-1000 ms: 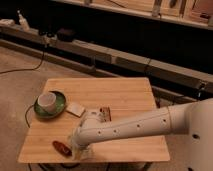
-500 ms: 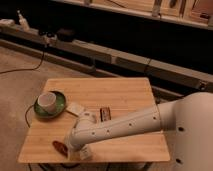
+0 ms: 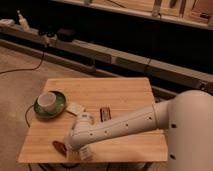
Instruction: Place the pepper in the ceramic cup
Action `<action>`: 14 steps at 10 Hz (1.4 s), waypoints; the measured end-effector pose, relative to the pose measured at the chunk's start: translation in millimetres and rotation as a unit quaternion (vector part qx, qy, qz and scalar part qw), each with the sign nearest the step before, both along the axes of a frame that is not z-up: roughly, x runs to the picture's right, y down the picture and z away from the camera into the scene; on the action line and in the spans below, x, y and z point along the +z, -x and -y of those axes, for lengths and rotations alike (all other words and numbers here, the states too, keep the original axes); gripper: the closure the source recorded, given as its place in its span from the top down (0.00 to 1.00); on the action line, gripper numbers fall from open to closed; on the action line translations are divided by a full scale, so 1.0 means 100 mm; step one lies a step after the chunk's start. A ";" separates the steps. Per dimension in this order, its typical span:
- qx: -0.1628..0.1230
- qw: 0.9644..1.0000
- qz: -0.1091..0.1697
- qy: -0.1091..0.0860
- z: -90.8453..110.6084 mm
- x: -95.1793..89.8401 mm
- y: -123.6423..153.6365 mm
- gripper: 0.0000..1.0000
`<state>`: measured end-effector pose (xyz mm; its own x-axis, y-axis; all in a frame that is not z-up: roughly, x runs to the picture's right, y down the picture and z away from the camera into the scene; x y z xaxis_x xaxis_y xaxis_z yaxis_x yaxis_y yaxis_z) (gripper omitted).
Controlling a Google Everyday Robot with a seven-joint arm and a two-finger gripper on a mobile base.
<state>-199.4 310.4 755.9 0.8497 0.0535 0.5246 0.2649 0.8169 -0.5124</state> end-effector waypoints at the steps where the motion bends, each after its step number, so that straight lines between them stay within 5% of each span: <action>1: -0.002 1.000 0.002 0.001 -0.03 0.00 0.03 0.44; 5: -0.006 1.000 -0.001 -0.003 -0.05 0.02 0.03 0.03; 9: -0.011 0.999 -0.024 -0.044 0.23 -0.02 -0.13 0.00; 12: 0.007 0.996 -0.023 -0.091 0.70 -0.28 -0.25 0.00; 14: 0.008 0.994 -0.009 -0.106 0.91 -0.48 -0.33 0.00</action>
